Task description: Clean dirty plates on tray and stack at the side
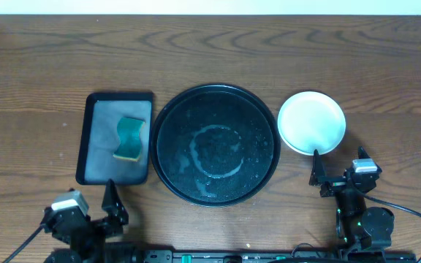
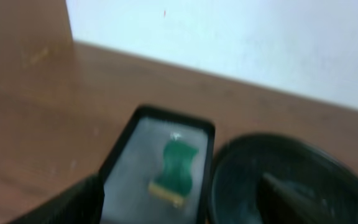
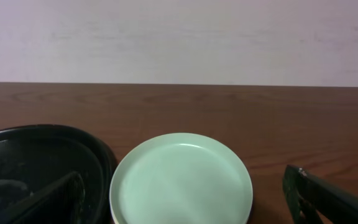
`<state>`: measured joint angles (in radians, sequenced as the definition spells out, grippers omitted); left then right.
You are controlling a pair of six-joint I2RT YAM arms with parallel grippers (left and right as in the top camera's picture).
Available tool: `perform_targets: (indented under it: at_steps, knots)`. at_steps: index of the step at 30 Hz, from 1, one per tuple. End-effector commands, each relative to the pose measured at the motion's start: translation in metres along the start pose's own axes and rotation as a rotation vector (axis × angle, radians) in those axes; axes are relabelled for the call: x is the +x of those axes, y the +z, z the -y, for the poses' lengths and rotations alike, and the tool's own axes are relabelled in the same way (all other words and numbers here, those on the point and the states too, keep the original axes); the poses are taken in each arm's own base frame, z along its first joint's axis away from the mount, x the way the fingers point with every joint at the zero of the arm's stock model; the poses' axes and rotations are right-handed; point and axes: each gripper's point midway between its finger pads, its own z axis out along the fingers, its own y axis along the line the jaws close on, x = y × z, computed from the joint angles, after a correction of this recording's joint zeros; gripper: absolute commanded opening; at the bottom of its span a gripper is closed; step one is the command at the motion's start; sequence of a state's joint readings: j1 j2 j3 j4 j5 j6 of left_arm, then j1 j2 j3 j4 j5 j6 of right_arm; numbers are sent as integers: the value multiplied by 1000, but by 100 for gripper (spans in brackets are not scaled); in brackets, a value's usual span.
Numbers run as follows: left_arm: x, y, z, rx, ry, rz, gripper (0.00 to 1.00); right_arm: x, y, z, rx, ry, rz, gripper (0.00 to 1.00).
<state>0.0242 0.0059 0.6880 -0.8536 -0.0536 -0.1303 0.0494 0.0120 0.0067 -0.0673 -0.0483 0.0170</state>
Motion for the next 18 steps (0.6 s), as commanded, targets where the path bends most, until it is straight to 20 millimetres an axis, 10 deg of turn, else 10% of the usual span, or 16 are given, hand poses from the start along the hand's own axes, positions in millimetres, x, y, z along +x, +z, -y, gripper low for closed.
perform_targets:
  at_steps: [1, 10, 18]
  knots:
    - [-16, 13, 4, 14, -13, 97, 79, 1, 0, 0, -1, -11, 0, 99]
    - [-70, 38, 23, 130, -96, 466, 78, 1, 0, 0, -1, -11, 0, 99]
    - [-68, 51, 24, 197, -203, 624, 78, 1, 0, 0, -1, -11, 0, 99]
